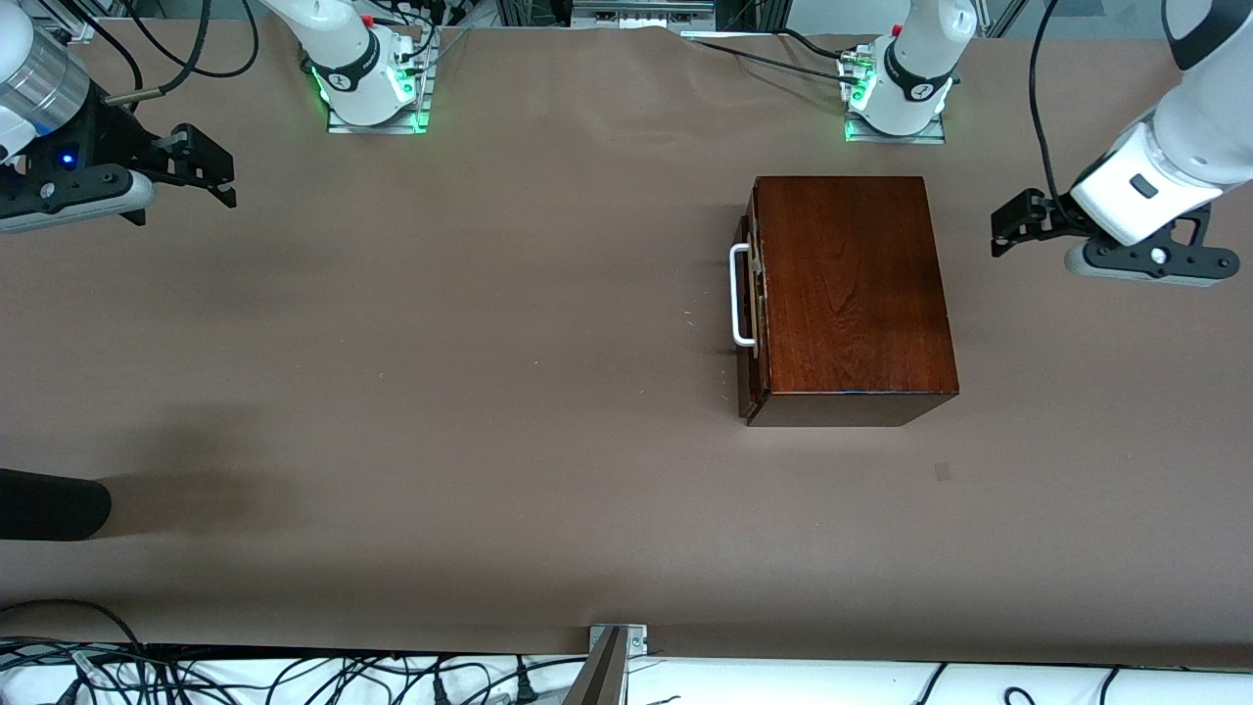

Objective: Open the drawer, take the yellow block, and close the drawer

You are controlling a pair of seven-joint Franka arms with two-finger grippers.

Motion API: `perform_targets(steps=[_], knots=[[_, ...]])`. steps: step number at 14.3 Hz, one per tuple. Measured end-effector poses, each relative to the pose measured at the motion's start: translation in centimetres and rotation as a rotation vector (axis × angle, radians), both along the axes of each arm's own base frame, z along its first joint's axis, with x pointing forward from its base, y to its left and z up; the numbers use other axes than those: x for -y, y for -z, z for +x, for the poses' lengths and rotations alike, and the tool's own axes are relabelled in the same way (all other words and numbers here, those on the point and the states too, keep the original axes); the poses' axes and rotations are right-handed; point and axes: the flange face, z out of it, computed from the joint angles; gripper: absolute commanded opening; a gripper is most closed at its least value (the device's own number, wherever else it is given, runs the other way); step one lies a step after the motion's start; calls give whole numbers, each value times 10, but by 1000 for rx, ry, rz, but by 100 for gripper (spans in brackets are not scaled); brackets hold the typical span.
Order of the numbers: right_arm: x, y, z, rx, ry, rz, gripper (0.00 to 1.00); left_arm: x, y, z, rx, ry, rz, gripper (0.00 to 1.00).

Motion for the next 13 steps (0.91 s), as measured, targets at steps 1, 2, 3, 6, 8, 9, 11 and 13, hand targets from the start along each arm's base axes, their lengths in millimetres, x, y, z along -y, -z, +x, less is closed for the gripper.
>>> perform_targets(steps=[1, 2, 3, 6, 8, 9, 11, 13], knots=[[0, 0, 0, 0, -1, 0, 100, 5, 1, -1, -6, 9, 0, 100], [-1, 0, 0, 0, -2, 0, 100, 12, 3, -1, -14, 21, 1, 100], [-1, 0, 0, 0, -2, 0, 100, 20, 6, -1, -22, 35, 1, 100], [-2, 0, 0, 0, -4, 0, 100, 77, 24, -2, -31, 43, 14, 100], [-2, 0, 0, 0, -4, 0, 100, 136, 41, -3, -8, 36, 21, 100], [-2, 0, 0, 0, -4, 0, 100, 166, 52, -5, 6, 42, 20, 100], [-2, 0, 0, 0, -4, 0, 100, 215, 74, -9, 33, 46, 14, 100], [-2, 0, 0, 0, -4, 0, 100, 246, 97, -11, 43, 39, 12, 100]])
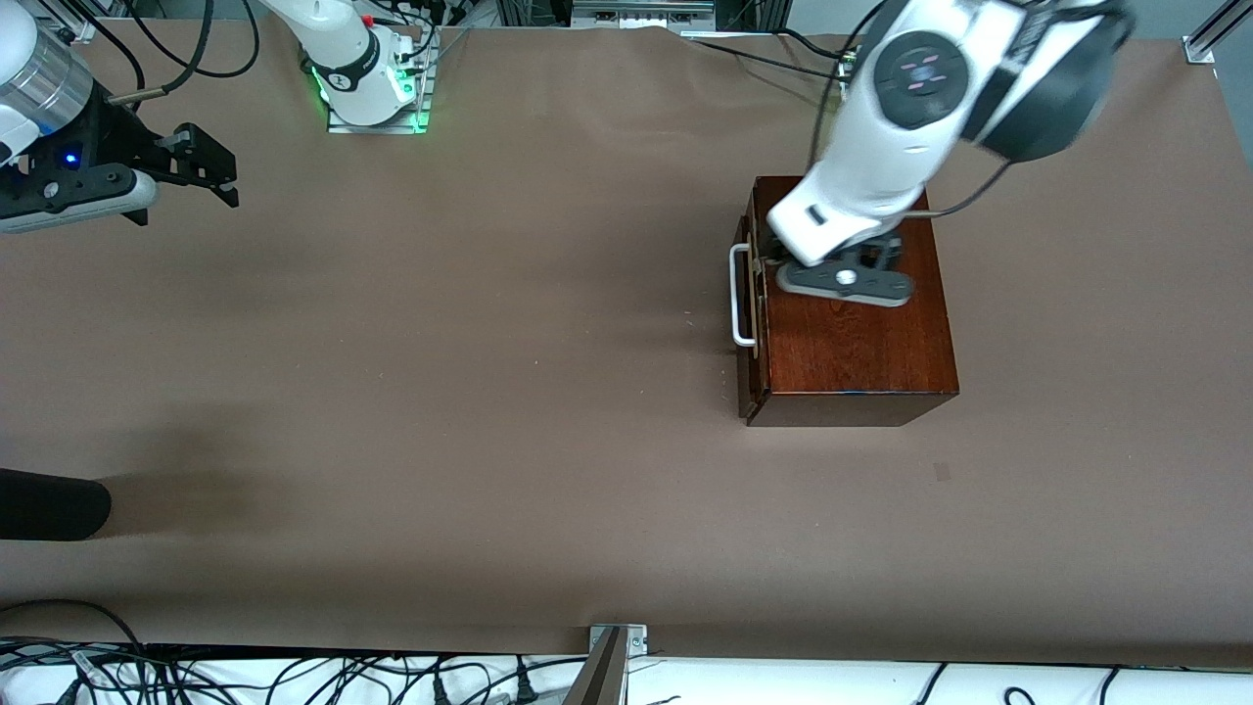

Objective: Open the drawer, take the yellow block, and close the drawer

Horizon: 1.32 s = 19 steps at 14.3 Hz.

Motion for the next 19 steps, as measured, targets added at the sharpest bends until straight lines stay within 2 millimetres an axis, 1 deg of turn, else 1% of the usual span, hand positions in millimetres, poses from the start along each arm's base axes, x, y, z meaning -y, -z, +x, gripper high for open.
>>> perform_targets(steps=[2, 4, 6, 9, 11, 14, 17, 19], knots=[[0, 0, 0, 0, 0, 0, 100, 28, 27, -6, -15, -20, 14, 100], [-1, 0, 0, 0, -1, 0, 100, 59, 56, -19, 1, -43, 64, 100], [-1, 0, 0, 0, -1, 0, 100, 77, 82, -31, 31, -50, 114, 100], [-1, 0, 0, 0, -1, 0, 100, 85, 115, -49, 38, -78, 128, 100], [-1, 0, 0, 0, -1, 0, 100, 87, 131, -57, 41, -79, 129, 100], [-1, 0, 0, 0, -2, 0, 100, 81, 147, -60, 50, -76, 132, 100], [-1, 0, 0, 0, -2, 0, 100, 83, 150, -61, 58, -75, 125, 100], [-1, 0, 0, 0, -2, 0, 100, 84, 158, -65, 64, -86, 124, 100]])
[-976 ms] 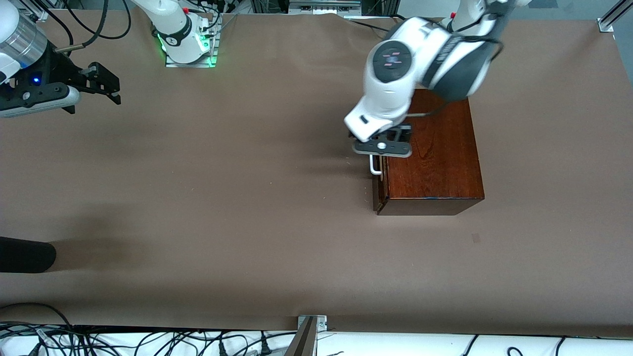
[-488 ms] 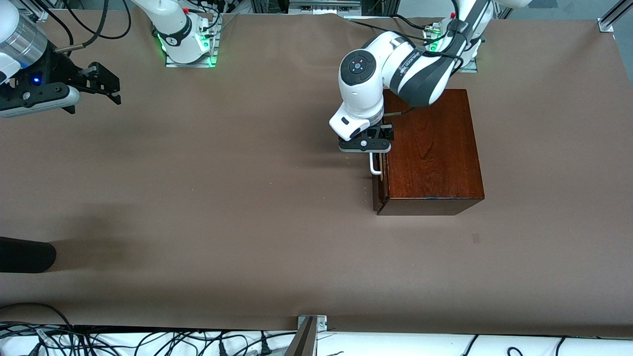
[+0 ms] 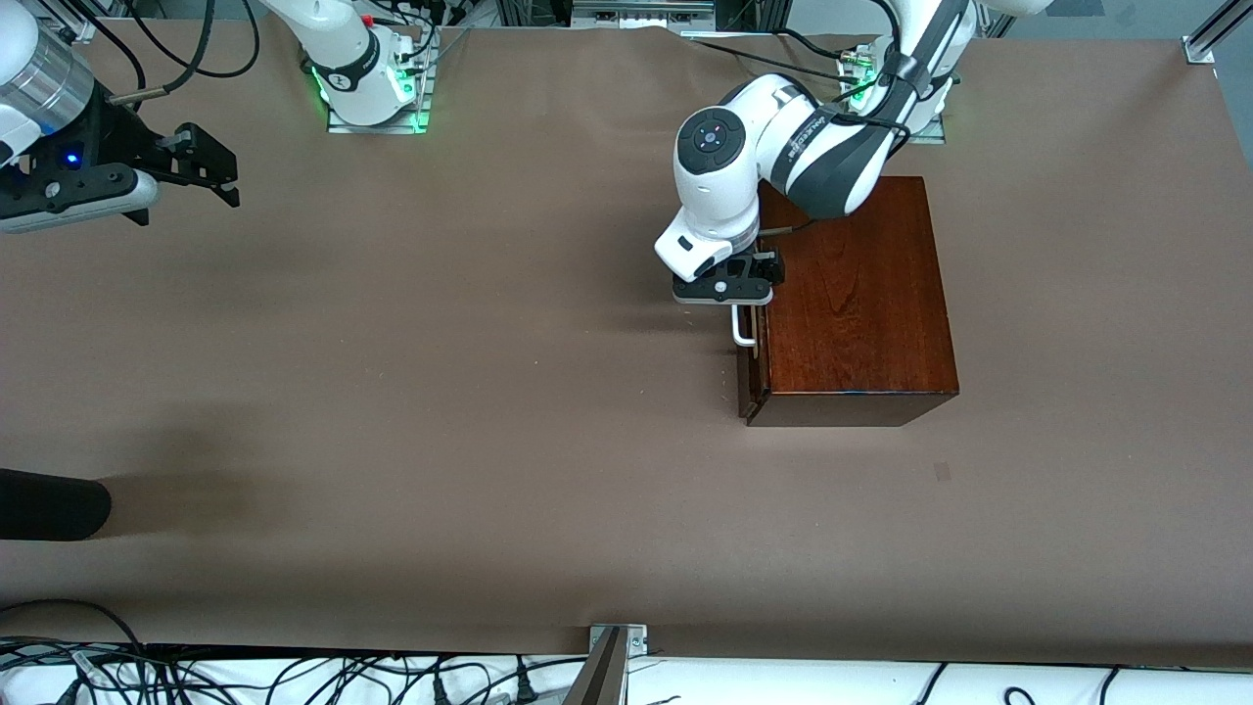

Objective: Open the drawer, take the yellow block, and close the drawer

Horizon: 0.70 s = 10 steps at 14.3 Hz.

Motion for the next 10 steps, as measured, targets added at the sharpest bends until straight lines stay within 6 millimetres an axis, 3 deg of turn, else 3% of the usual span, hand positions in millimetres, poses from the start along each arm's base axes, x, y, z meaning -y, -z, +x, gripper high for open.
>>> perform_targets(steps=[5, 10], knots=[[0, 0, 0, 0, 0, 0, 100, 4, 1, -5, 18, 13, 22, 100], [0, 0, 0, 0, 0, 0, 100, 8, -16, -8, 36, 44, 80, 100]])
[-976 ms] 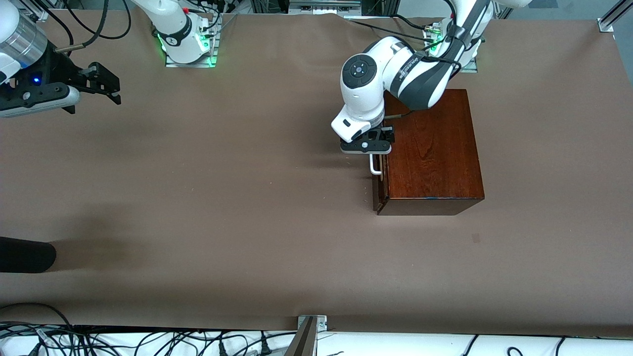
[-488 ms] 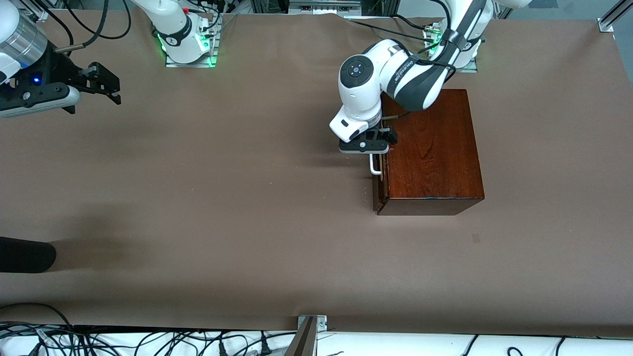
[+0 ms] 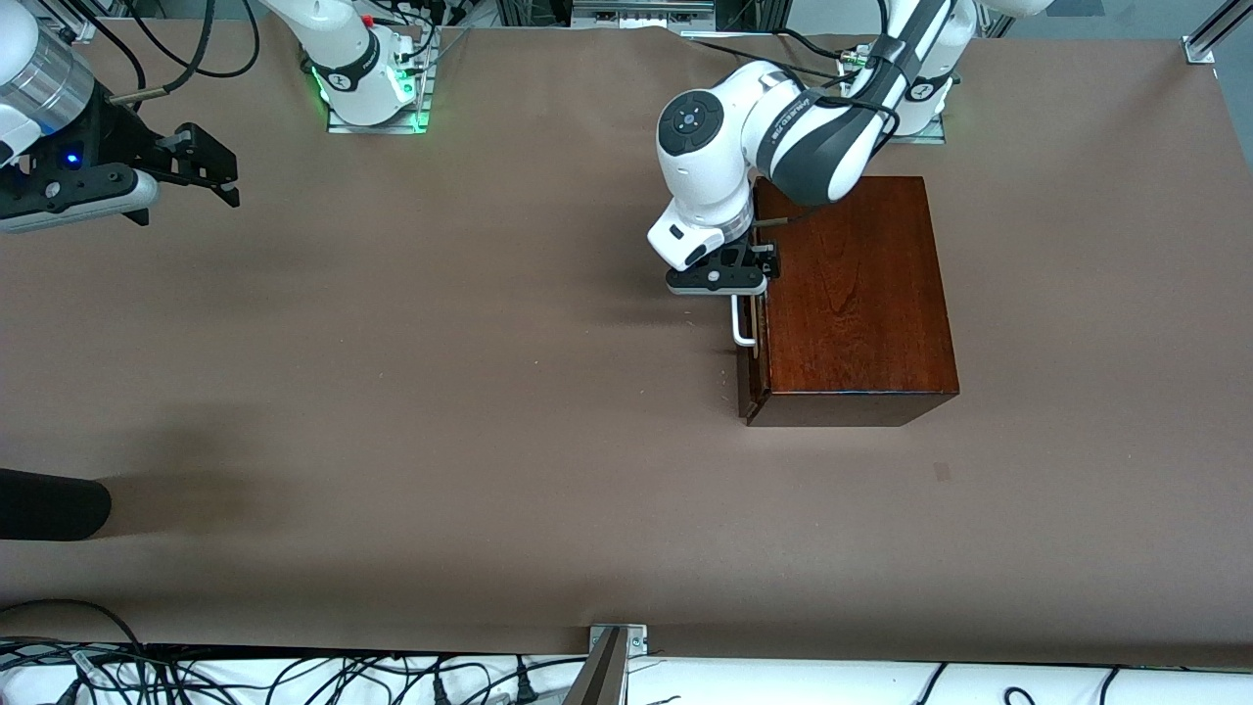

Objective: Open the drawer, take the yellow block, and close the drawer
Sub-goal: 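Pull the drawer out of the wooden box with the left gripper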

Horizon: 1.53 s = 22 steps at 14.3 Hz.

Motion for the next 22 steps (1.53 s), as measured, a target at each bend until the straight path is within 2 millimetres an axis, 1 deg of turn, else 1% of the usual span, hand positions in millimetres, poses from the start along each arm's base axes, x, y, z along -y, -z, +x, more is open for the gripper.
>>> perform_targets(steps=[3, 6, 11, 15, 22], knots=[[0, 0, 0, 0, 0, 0, 100, 5, 0, -5, 10, 20, 19, 100], [0, 0, 0, 0, 0, 0, 100, 14, 5, -12, 34, 36, 49, 100], [0, 0, 0, 0, 0, 0, 100, 17, 25, -16, 42, 30, 93, 100], [0, 0, 0, 0, -1, 0, 100, 24, 34, -22, 61, 37, 118, 100], [0, 0, 0, 0, -1, 0, 100, 25, 34, -23, 70, 26, 121, 100]])
